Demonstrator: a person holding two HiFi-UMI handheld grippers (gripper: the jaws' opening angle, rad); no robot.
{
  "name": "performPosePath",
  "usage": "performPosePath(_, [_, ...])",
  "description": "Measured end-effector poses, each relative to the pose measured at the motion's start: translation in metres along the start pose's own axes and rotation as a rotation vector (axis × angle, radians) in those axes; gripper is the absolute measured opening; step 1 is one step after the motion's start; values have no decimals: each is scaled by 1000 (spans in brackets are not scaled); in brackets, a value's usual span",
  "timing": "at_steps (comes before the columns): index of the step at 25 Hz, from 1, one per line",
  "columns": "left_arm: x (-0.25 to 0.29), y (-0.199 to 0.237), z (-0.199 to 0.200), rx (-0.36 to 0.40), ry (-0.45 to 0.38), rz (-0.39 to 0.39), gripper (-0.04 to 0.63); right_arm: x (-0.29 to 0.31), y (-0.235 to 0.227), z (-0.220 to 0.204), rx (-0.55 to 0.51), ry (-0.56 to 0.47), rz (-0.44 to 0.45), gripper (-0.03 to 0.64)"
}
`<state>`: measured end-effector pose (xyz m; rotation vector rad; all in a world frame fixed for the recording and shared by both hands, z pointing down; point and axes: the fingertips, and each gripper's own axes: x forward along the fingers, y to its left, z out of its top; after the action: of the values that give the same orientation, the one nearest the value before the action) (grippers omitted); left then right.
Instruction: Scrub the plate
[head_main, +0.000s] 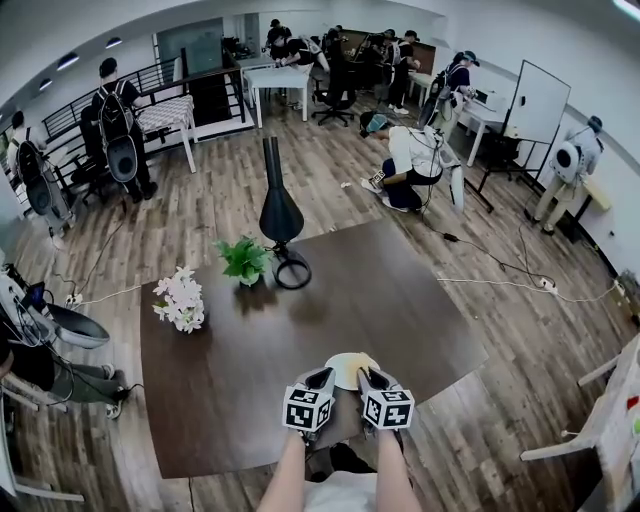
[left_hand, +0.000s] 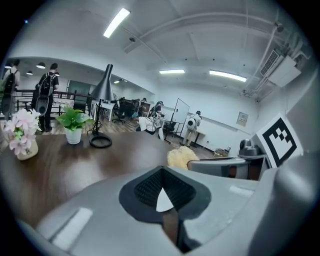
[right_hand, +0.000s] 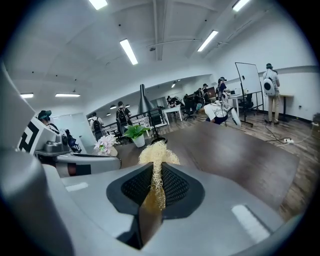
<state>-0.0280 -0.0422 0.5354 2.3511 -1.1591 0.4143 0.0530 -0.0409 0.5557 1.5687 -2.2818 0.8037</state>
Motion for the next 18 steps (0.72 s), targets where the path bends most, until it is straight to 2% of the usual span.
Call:
performPosePath(10, [36,21,-8,-5,50,34,0,32,-42,-26,45,98,-104,67])
performPosePath(15, [57,35,-24,-66,76,40,0,50,-60,-35,89,78,-157,67])
performPosePath(18, [71,38,-38,-82,104,38,0,57,-70,-49,90,115,-171,67])
